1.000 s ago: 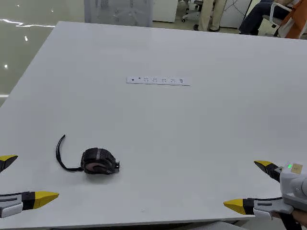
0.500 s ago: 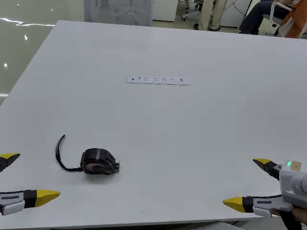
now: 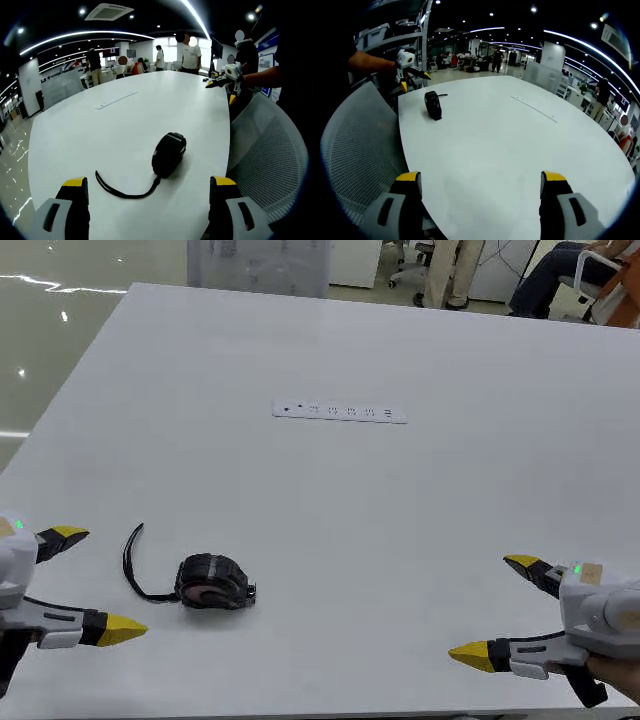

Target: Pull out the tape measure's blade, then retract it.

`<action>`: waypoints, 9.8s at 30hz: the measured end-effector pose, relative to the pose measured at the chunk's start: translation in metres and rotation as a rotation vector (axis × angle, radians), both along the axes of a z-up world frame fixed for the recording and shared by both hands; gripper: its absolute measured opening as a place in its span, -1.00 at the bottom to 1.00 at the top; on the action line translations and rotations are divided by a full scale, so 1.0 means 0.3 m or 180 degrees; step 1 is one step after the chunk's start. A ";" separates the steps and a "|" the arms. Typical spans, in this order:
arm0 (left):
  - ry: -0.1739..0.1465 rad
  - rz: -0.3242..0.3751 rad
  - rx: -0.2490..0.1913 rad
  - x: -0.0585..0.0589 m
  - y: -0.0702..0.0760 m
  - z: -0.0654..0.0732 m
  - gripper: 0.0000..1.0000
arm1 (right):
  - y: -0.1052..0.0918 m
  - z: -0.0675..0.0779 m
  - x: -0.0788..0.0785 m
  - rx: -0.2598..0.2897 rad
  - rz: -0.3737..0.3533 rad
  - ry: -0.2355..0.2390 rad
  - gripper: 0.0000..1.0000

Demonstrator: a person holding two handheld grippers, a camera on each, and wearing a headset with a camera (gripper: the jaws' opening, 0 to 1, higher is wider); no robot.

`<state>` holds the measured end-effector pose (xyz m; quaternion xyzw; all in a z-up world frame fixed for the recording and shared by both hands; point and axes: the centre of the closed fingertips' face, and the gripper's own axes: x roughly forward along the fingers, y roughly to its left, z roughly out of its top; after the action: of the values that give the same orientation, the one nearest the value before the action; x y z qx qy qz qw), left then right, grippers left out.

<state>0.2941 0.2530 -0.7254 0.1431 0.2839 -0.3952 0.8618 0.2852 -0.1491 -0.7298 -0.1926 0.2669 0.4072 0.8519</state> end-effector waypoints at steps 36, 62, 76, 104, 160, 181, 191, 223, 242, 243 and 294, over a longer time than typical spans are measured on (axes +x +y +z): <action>0.0404 -0.1494 0.1068 0.078 -0.252 -0.103 0.42 | 0.306 0.026 0.132 0.0161 0.0792 0.0029 1.00; 0.0402 -0.1822 0.1488 0.079 -0.320 -0.202 0.09 | 0.487 0.016 0.143 0.0216 0.1069 0.0044 1.00; 0.0483 -0.1999 0.1525 0.045 -0.328 -0.223 -0.30 | 0.529 0.002 0.143 0.0191 0.1156 0.0068 1.00; 0.0561 -0.1932 0.1477 0.051 -0.331 -0.230 -0.34 | 0.708 -0.144 0.117 0.0115 0.1470 0.0226 0.76; 0.0614 -0.1834 0.1341 0.065 -0.327 -0.228 -0.34 | 0.899 -0.303 0.086 -0.0182 0.1956 0.0478 -0.79; 0.0621 -0.1834 0.1316 0.060 -0.332 -0.231 -0.34 | 0.930 -0.317 0.074 -0.0247 0.2005 0.0480 -0.66; 0.0603 -0.1808 0.1308 0.062 -0.330 -0.233 -0.34 | 0.916 -0.316 0.081 -0.0237 0.1923 0.0564 -0.74; 0.0621 -0.1757 0.1297 0.069 -0.331 -0.236 -0.34 | 0.817 -0.310 0.089 -0.0332 0.1865 0.0655 -0.74; 0.0615 -0.1731 0.1292 0.063 -0.332 -0.230 -0.34 | 0.787 -0.318 0.105 -0.0406 0.1845 0.0651 -0.74; 0.0616 -0.1731 0.1292 0.063 -0.332 -0.230 -0.34 | 0.787 -0.317 0.100 -0.0397 0.1843 0.0657 -0.74; 0.0620 -0.1707 0.1286 0.072 -0.332 -0.239 -0.33 | 0.652 -0.323 0.107 -0.0509 0.1733 0.0728 -0.74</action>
<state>0.3156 0.1534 -0.7970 0.3419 0.3895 -0.5552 0.6505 0.3174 0.0466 -0.8267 -0.2764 0.3310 0.6173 0.6580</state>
